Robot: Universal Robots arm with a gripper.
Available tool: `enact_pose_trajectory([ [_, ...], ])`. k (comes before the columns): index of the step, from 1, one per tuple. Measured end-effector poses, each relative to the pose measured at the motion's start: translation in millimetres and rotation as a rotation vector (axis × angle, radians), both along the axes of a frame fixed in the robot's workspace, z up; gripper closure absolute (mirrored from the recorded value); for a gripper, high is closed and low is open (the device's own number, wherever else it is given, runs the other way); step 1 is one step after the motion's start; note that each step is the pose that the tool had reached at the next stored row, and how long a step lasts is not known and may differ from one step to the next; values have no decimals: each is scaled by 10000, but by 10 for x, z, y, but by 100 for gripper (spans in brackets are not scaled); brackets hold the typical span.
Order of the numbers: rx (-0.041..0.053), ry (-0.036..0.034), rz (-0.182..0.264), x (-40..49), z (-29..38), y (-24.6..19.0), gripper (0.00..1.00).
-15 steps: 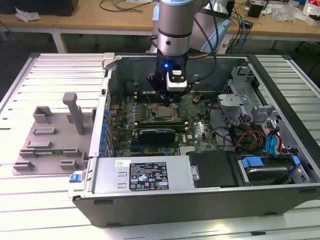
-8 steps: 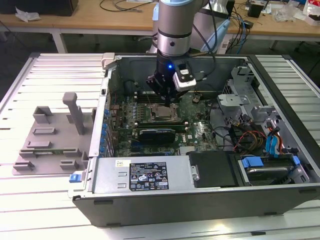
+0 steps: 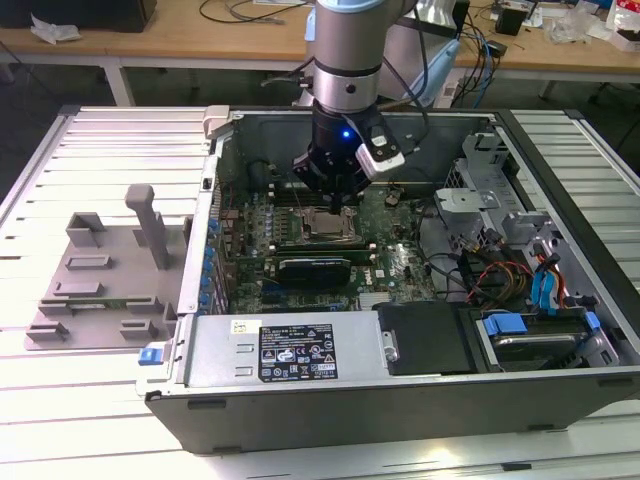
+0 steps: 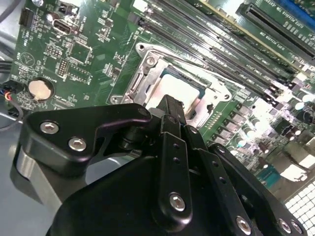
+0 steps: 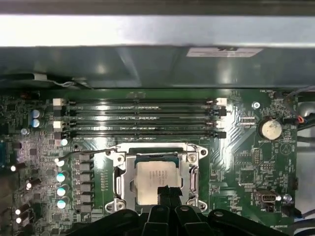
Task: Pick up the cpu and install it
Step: 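Close the cpu cover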
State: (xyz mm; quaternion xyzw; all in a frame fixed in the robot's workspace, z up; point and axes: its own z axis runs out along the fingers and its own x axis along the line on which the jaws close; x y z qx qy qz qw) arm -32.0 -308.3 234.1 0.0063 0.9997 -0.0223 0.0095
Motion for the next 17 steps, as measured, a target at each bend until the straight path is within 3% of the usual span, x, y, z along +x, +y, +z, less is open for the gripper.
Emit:
enact_pose_trajectory([
  [3, -55, -36, -1, -22, -3, 0, 89],
  [5, -53, -95, 3, -42, -26, -2, 89],
  [11, -54, -110, 25, -82, -53, -5, 89],
  [13, -56, -115, 55, -164, -62, -5, 89],
  [15, -55, -122, 164, -216, -92, -16, 89],
  [17, -53, -123, 628, -237, -105, -21, 89],
])
